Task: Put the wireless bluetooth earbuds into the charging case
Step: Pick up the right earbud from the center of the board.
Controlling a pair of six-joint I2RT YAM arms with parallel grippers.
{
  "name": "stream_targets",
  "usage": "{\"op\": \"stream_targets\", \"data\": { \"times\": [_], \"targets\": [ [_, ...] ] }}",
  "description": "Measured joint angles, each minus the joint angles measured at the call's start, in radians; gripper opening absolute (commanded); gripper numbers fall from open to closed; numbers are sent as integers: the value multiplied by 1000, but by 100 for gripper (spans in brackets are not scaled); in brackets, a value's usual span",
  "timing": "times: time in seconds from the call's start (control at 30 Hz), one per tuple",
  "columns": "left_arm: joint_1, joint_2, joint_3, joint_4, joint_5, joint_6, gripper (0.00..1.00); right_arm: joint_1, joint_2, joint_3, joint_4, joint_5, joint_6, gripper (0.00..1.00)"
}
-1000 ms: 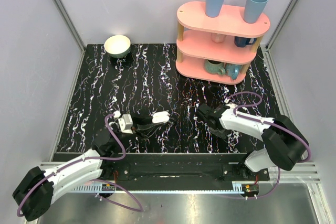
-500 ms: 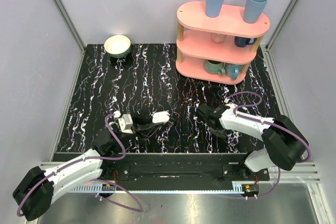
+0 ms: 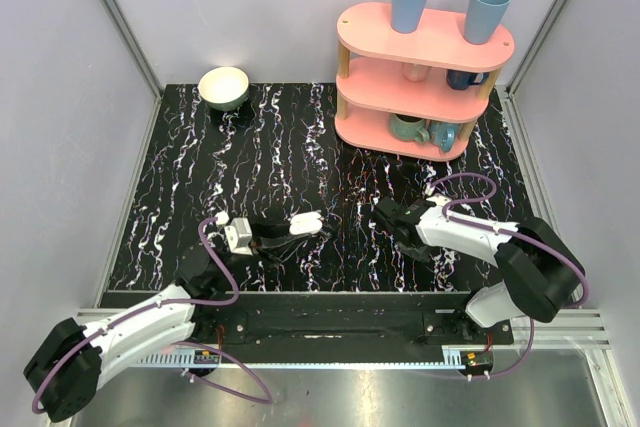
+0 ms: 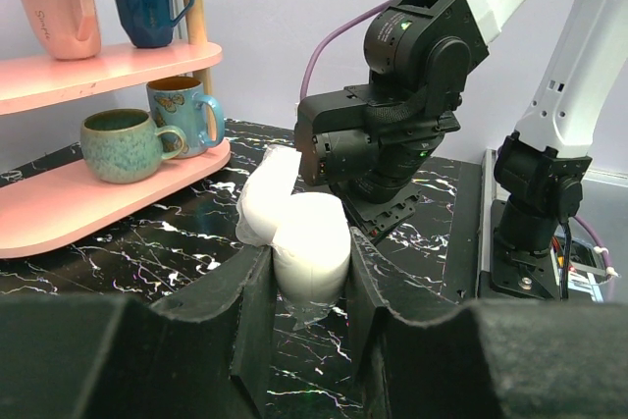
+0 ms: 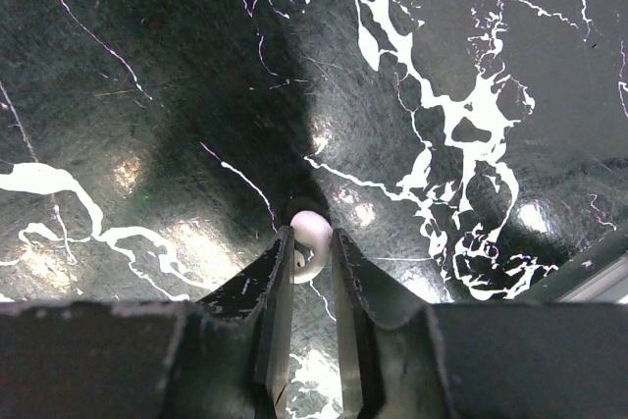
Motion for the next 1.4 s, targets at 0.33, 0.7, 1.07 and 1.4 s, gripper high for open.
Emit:
{"op": "stream_targets", "data": {
  "times": [0.33,0.7,1.07,1.4],
  "targets": [
    [0,-2,0,0,0,0,0,0,-3,0,1,2,-8,9],
    [0,-2,0,0,0,0,0,0,-31,18,75,18,-199,6],
    [0,-3,0,-7,0,0,0,0,37,39,351,-48,-581,10],
    [0,-21,0,-23,0,1,0,0,98,90,384,-63,-656,16]
  ]
}}
